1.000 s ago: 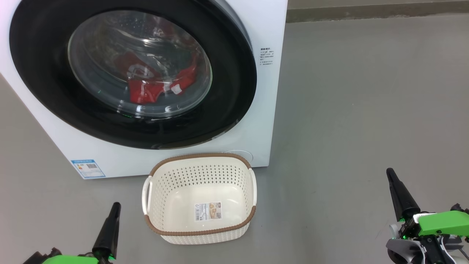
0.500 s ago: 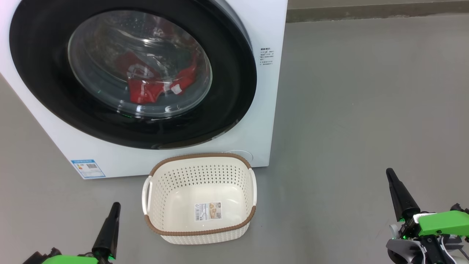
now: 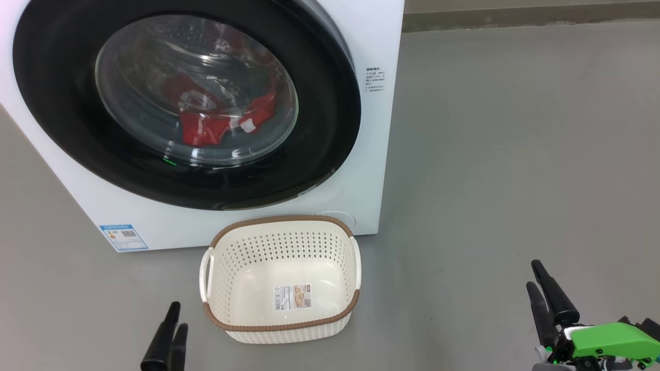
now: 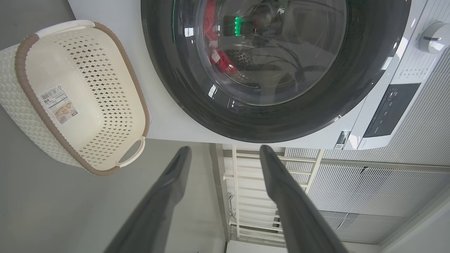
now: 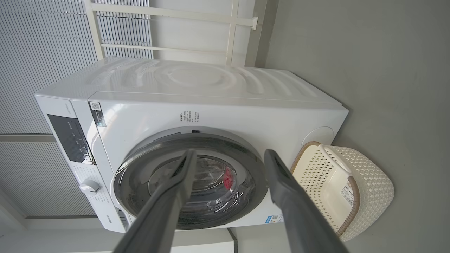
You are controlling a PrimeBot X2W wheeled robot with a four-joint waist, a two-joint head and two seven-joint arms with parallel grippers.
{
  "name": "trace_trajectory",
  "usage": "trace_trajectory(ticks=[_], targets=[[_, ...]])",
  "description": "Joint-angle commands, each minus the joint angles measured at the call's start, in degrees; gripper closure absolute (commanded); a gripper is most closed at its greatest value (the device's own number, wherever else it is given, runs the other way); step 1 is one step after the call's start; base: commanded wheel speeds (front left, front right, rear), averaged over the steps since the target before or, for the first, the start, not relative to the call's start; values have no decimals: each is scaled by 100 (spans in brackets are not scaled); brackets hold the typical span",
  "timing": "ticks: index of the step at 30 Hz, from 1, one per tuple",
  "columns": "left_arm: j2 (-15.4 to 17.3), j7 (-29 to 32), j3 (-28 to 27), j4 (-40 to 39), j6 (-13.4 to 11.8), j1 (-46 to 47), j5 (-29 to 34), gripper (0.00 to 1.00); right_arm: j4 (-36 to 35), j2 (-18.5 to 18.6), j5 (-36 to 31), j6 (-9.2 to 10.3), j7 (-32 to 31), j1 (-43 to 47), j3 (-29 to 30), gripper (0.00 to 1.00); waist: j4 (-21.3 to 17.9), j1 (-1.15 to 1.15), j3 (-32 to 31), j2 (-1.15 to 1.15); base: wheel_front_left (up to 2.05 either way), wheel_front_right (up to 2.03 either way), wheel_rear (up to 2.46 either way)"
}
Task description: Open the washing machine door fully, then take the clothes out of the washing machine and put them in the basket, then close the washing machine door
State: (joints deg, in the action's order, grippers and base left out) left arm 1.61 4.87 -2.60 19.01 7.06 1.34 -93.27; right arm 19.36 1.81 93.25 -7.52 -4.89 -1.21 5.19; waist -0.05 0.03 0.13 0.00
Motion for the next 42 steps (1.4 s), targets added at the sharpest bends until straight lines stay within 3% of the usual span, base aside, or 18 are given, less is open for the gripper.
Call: trace_trajectory(ticks=[1, 19, 42], targets=[[65, -67, 21, -117, 4, 238, 72, 0, -147, 74, -80, -1, 74, -250, -52, 0, -3, 1, 7, 0, 0, 0, 0], [102, -364, 137, -122, 10, 468, 776, 0, -86, 162, -626, 0, 377, -510, -457, 0, -20, -2, 33, 0, 0, 0, 0], [83, -761, 153, -323, 18, 702, 2893, 0, 17, 131, -2691, 1, 771, -817, -750, 0, -43, -2, 63, 0, 0, 0, 0]])
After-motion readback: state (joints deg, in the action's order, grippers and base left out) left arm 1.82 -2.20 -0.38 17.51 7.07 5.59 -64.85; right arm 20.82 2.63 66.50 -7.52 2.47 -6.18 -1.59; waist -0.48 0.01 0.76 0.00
